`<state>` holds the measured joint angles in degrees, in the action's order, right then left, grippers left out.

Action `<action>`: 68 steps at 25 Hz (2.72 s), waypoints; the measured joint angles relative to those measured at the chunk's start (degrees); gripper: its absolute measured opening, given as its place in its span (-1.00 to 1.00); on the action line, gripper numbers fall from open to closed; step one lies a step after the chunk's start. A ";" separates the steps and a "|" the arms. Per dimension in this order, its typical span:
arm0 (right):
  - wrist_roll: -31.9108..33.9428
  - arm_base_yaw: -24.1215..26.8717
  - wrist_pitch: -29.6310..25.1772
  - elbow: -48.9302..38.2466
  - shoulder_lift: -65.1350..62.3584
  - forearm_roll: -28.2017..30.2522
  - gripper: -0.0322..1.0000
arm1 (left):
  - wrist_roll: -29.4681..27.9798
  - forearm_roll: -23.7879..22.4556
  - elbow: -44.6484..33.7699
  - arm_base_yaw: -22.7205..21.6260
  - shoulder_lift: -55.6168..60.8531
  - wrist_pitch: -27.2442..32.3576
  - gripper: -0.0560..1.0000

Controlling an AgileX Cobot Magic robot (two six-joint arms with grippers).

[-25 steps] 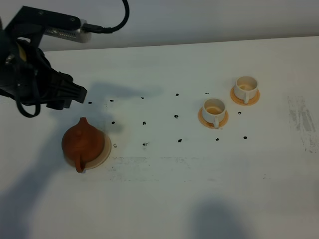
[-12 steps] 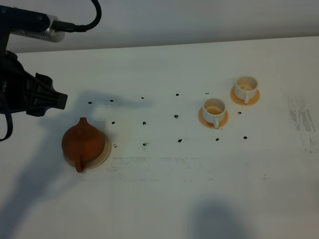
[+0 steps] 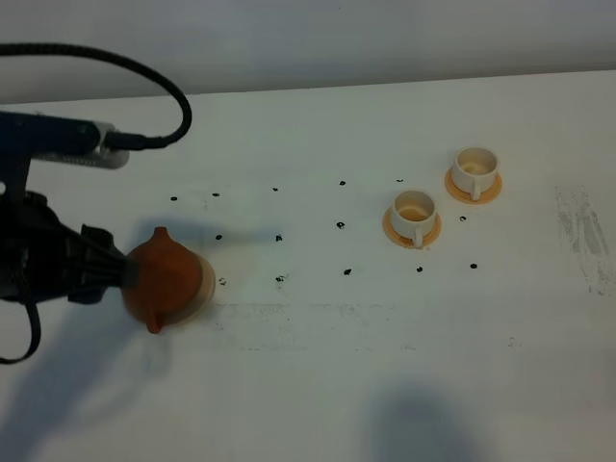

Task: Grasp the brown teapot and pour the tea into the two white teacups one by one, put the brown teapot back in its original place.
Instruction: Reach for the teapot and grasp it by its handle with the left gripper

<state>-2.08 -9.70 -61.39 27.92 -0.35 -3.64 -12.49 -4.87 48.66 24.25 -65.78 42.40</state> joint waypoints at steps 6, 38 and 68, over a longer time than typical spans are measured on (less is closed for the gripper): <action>0.00 0.00 0.00 0.00 0.00 0.00 0.21 | -0.30 4.36 -3.73 -2.03 0.00 -2.40 0.18; 0.00 0.00 0.00 0.00 0.00 -0.13 0.21 | -9.50 4.10 -4.50 -6.34 -22.36 -13.25 0.05; 0.00 0.00 0.05 0.00 0.00 -1.45 0.21 | -9.56 4.87 -4.50 -4.49 -27.55 -18.51 0.05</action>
<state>-2.08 -9.70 -61.34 27.92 -0.35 -5.08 -22.05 0.00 44.16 19.76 -93.33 23.88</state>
